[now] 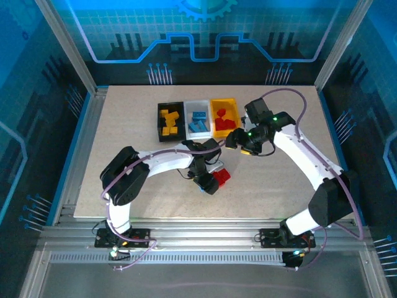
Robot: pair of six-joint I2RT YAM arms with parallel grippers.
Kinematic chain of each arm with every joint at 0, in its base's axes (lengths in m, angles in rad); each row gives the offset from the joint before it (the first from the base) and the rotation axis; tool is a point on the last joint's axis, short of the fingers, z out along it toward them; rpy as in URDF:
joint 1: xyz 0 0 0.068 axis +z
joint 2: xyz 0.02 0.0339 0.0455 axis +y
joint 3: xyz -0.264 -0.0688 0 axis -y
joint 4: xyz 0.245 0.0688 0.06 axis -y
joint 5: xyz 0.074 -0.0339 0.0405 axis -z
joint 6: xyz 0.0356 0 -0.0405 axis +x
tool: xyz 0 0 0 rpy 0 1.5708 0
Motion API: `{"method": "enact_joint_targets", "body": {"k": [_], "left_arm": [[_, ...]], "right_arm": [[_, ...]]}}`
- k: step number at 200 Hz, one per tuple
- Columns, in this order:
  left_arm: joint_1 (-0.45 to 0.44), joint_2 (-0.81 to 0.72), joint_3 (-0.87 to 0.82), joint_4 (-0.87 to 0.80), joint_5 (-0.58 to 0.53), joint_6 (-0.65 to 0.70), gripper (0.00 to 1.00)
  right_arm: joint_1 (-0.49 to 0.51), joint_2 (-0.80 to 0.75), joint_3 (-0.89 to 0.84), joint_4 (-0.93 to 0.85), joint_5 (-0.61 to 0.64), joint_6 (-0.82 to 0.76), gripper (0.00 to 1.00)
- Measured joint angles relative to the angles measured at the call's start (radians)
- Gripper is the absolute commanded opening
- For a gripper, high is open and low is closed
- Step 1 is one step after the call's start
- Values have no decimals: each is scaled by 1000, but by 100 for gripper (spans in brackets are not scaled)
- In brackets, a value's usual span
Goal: Sort the legos into containers by color
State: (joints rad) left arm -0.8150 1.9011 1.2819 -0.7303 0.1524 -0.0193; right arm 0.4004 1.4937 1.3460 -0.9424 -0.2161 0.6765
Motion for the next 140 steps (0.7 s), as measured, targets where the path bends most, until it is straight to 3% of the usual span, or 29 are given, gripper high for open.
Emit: {"method": "enact_joint_targets", "body": {"k": [42,83,119,140], "left_arm": [[-2,9,-4,16,-44,-9,56],[-3,15,-29,34,-102,-19,53],[-3,14,-39,48,-137,-40,35],[-2,2,-47,56,-139,-53,33]], "right_arm": [[0,0,0,2,0,5,64],[0,3,2,2,0,15,64],[0,10,10,3,-1,19,64],[1,20,19,5,-1,20,64]]}}
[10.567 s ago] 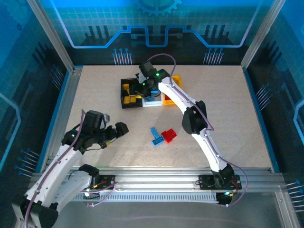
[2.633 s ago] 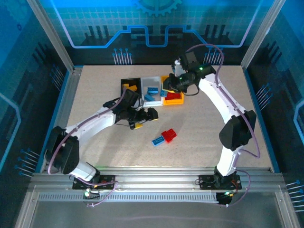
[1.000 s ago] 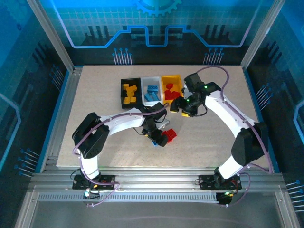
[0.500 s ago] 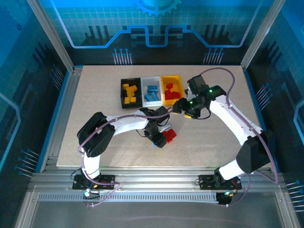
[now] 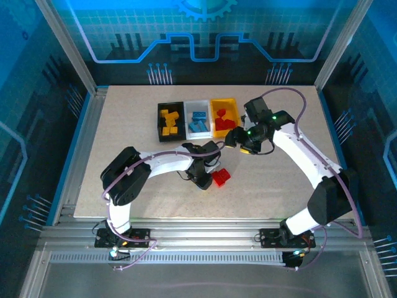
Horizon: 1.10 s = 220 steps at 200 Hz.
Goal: Sort the legos into containers by color
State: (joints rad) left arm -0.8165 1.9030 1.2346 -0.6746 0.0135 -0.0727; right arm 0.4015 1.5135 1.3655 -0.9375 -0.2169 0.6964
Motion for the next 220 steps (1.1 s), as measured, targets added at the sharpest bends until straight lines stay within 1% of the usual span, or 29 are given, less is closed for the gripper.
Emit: {"method": "enact_joint_targets", "body": {"k": [22,35,48,69,78,87,102,123,137,160,173,191,208,220], "left_arm": [[21,-21,-24,8,8,-25,33],[59,-50,-55,2,18,-47,33],[125,-96,-82,-10,36,-74,33],[256,-181,-84,-19,68,-121,33],[310,-210,-64,-25,79,-140,33],[344,-218,-28,-34,89,-157,33],[368,-206,65,-43,100,-170,34],[373,-138,246,-45,108,-188,35],[375,-64,372,-39,109,-192,37],[383,68,534,-34,103,-204,39],[386,151,621,-38,88,-211,43],[388,259,731,-52,67,-214,46],[389,346,824,-74,53,-216,54],[389,395,881,-94,50,-213,57]], "right_arm": [[19,29,21,-12,4,-15,64],[47,56,40,-32,19,-44,64],[88,86,49,-55,46,-77,65],[153,138,48,-94,87,-119,65],[169,156,41,-101,96,-129,65],[177,172,33,-109,106,-134,65],[177,192,24,-121,119,-138,65],[176,209,23,-126,129,-141,65],[176,222,23,-128,132,-148,64],[176,262,23,-130,137,-164,64],[175,291,24,-135,143,-168,64],[175,335,31,-147,158,-174,64],[175,375,51,-161,171,-174,64],[175,402,71,-169,184,-173,64]]}}
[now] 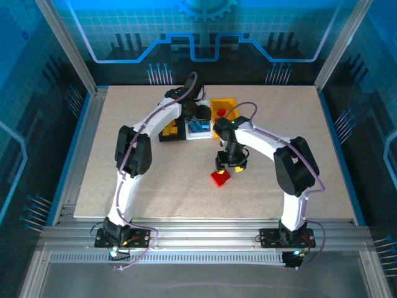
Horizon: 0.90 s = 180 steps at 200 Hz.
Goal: Sort the legos into containers by color
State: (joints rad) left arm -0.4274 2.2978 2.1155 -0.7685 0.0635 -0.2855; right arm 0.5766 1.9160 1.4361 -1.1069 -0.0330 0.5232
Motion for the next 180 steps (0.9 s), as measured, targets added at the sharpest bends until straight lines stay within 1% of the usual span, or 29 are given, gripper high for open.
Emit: {"method": "enact_joint_targets", "body": {"k": [20,56,83,117,139,155,180], "left_arm": [[0,40,48,-23,-3,-2,62],[0,43,53,-40,-2,-5,70],[0,5,-8,-37,7,-6,75],[0,-127,-153,-28,21,-15,79],[0,-240,-246,-13,31,-24,81],[0,-322,-312,0,35,-26,83],[0,-423,-400,16,39,-26,86]], "right_arm": [[-2,40,32,-2,7,0,64],[-2,116,100,-3,8,11,64],[-4,169,132,-4,18,19,64],[-22,205,143,-13,41,30,64],[-40,201,111,-11,62,35,64],[-58,161,51,26,55,37,63],[-79,67,-66,15,71,32,63]]}}
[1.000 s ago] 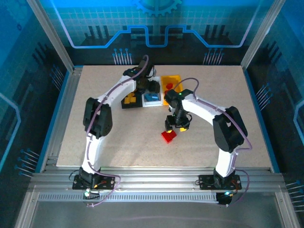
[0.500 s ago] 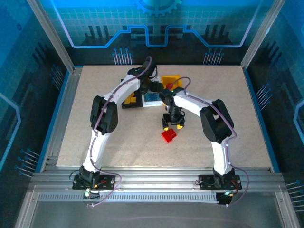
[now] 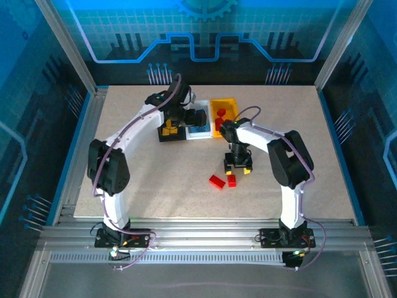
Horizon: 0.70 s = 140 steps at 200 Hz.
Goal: Sort the legos into containers by color
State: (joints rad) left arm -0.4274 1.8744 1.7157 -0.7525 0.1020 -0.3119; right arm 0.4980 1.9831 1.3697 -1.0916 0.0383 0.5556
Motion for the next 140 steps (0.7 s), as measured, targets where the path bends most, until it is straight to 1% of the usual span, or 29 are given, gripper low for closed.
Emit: {"method": "enact_joint_targets", "body": {"k": [17,32,47,59,99,140], "left_arm": [[0,-48,-53,3,0,-1,89],[0,-82,-101,5,1,0,91],[0,-112,-145,6,2,-1,94],[0,-136,-178,8,4,0,99],[0,-202,-249,8,10,-3,99],[0,-256,-288,5,11,-2,99]], "right_arm": [[13,-52,-37,-5,4,-15,64],[51,-90,-36,3,7,-25,65],[90,-99,-23,3,6,-26,66],[111,-93,-19,10,6,-23,66],[112,-73,-38,14,24,24,65],[112,-73,-90,26,33,58,61]]}}
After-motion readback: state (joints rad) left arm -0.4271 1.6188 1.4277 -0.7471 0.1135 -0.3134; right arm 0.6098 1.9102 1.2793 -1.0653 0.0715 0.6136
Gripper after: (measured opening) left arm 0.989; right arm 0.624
